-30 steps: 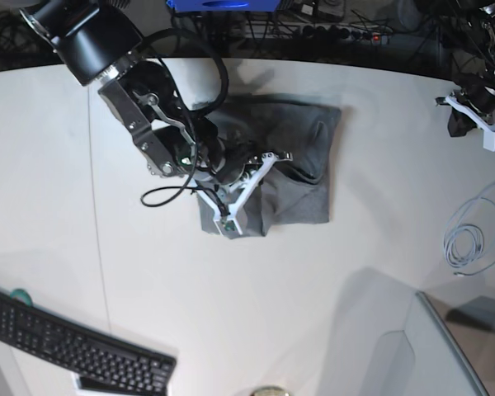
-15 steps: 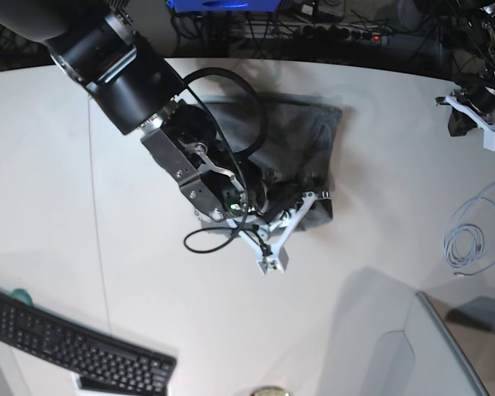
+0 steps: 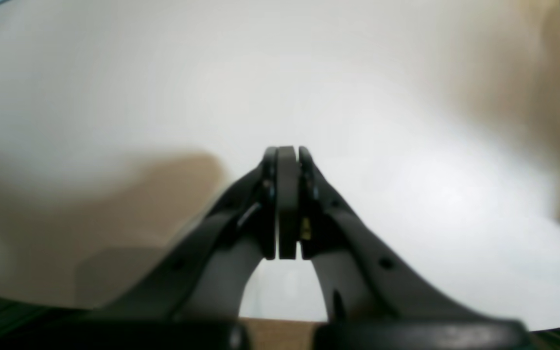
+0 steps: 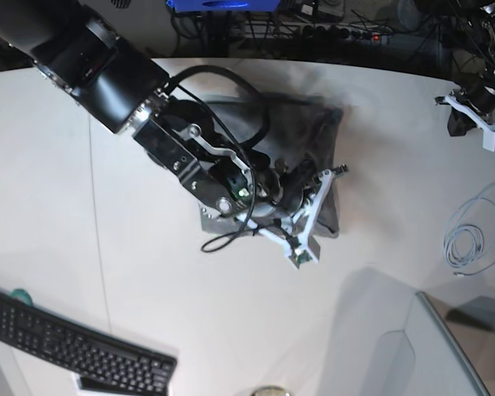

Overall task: Layout the t-shirt on the table in an organized manner, then fold the t-shirt properly
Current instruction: 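Press the folded stack flat with the right gripper while the left gripper withdraws, then grasp the folded shirt edges with both grippers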

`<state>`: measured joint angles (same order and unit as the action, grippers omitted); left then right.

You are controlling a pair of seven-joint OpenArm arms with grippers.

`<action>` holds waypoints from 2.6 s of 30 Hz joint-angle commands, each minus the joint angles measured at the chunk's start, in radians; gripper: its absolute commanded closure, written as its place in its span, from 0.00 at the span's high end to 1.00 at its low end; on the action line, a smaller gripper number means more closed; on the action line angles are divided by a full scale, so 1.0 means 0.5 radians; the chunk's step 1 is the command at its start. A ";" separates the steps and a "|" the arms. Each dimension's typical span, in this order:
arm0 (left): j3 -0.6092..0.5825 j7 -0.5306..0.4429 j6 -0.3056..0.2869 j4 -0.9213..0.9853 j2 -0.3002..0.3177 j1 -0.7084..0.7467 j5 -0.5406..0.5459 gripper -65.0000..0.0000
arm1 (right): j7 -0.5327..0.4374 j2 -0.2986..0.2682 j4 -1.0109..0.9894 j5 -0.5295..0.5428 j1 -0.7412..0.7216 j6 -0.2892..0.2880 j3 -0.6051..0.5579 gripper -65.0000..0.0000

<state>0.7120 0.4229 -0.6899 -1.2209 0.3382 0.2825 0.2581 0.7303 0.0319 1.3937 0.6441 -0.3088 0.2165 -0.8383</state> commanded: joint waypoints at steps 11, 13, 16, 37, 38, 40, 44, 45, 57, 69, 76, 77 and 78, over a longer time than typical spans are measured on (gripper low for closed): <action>0.011 -0.034 -0.016 -0.045 0.046 -0.017 0.035 0.00 | -0.155 0.033 -0.208 0.005 0.147 -0.066 -0.295 0.00; 0.011 -0.034 -0.016 -0.045 0.046 -0.014 0.035 0.00 | -0.167 0.064 -0.245 0.005 0.143 -0.066 -0.353 0.00; 0.011 -0.034 -0.016 -0.036 0.046 -0.008 0.035 0.00 | -0.164 0.100 -0.303 0.005 0.116 -0.066 -0.412 0.00; 0.014 0.377 -0.016 -0.678 -0.304 -0.060 0.087 0.00 | 0.091 -0.124 0.366 0.017 0.116 -0.057 -0.246 0.00; 0.014 0.423 -0.016 -0.730 -0.334 -0.063 0.139 0.00 | 0.106 -0.167 0.461 0.017 0.171 -0.057 -0.114 0.00; 0.004 0.497 -0.016 -0.788 -0.386 -0.069 0.256 0.00 | 0.106 -0.252 0.623 0.017 0.279 -0.063 0.101 0.00; -0.186 0.521 -0.016 -0.785 -0.423 -0.072 0.427 0.41 | 0.103 -0.430 0.857 0.017 0.447 -0.066 0.402 0.00; -0.244 0.521 -0.016 -0.773 -0.423 -0.072 0.458 0.58 | 0.103 -0.461 0.887 0.017 0.478 -0.066 0.451 0.00; -0.643 0.512 -0.016 -0.294 -0.466 -0.309 0.492 1.00 | 0.091 -0.599 0.915 0.017 0.684 -0.069 0.662 0.00; -0.784 0.512 -0.016 0.065 -0.515 -0.462 0.480 0.91 | 0.091 -0.599 0.915 0.008 0.717 -0.069 0.730 0.00; -0.803 0.512 -0.016 0.203 -0.500 -0.514 0.474 0.39 | 0.087 -0.596 0.918 0.008 0.779 -0.069 0.997 0.00; -0.806 0.515 -0.016 0.203 -0.500 -0.533 0.474 0.32 | 0.087 -0.596 0.915 0.008 0.794 -0.069 1.043 0.00; -0.809 0.518 -0.016 0.203 -0.497 -0.548 0.470 0.23 | 0.087 -0.596 0.912 0.008 0.812 -0.069 1.107 0.00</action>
<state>0.3065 0.6888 -0.7002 -1.1065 0.0814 0.0242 0.4915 0.7910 -0.2615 1.8324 0.6464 0.1062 0.1925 -0.2886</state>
